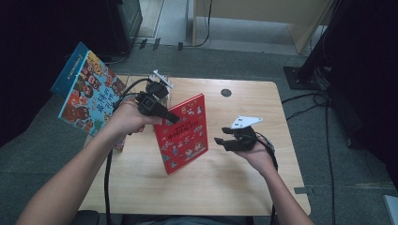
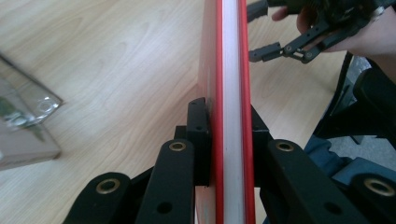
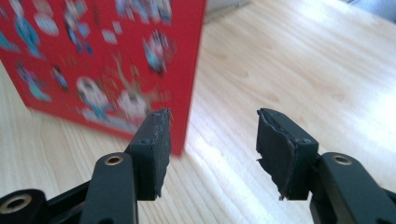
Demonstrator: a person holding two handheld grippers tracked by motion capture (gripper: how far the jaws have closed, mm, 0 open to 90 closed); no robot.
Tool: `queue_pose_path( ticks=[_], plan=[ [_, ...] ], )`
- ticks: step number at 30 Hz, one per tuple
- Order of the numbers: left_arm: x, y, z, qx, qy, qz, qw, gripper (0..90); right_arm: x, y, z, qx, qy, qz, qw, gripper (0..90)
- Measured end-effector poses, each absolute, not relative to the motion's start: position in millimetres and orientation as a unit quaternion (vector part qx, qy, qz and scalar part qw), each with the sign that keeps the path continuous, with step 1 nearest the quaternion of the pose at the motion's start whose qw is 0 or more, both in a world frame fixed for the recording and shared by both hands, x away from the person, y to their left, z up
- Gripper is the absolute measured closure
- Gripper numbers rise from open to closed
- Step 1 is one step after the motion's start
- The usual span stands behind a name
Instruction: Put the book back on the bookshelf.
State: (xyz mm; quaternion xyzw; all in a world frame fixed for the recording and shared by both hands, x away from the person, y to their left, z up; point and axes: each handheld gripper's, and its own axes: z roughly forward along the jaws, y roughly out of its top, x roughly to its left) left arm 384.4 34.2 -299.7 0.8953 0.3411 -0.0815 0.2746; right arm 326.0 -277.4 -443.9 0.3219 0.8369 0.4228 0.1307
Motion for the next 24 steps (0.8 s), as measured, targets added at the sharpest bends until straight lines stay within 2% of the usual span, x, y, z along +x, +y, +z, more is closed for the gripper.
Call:
queue_pose_path(
  ticks=[7,24],
  plan=[
    [383,58,-293,0.880,0.365,-0.081,0.293,79.5,326,-279,-468,0.345,0.843,0.397,0.116,46.7],
    [375,110,-288,0.852,0.416,-0.069,0.309,79.5,333,-278,-499,0.364,0.844,0.373,0.131,46.5]
  ],
)
